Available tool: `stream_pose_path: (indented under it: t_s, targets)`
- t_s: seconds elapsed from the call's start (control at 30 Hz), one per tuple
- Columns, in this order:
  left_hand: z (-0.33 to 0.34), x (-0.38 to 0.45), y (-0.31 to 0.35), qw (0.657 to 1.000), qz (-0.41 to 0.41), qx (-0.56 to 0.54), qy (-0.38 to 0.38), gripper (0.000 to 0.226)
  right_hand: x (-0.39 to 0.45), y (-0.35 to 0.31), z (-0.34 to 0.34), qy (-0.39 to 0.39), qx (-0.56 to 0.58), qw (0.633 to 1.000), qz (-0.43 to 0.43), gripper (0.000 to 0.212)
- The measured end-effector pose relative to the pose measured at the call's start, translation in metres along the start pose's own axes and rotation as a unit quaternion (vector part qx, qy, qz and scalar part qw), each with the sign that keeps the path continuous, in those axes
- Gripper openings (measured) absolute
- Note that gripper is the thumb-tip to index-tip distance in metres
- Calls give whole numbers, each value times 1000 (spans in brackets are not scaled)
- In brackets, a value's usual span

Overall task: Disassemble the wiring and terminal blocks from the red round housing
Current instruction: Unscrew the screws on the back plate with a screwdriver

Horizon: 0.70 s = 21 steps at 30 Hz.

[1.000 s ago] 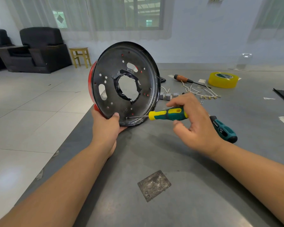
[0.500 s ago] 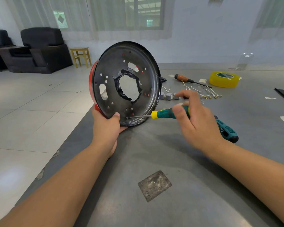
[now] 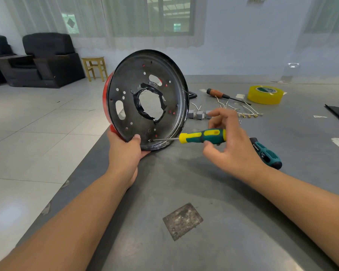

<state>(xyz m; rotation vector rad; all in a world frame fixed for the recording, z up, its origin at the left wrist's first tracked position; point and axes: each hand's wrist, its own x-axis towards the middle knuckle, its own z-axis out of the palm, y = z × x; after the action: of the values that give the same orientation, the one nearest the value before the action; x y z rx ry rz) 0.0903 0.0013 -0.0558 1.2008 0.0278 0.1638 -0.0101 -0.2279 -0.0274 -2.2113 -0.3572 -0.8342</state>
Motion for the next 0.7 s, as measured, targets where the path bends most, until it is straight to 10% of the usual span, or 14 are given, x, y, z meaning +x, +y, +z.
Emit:
stream_pose_path:
  t_s: [0.27,0.7]
  targets:
    - [0,-1,1,1000,-2,5,-1,55,2,2,2,38,-73,996,39,24]
    - [0,-1,1,1000,2,5,0,55,-3,5,2,12,-19,1000,16,41]
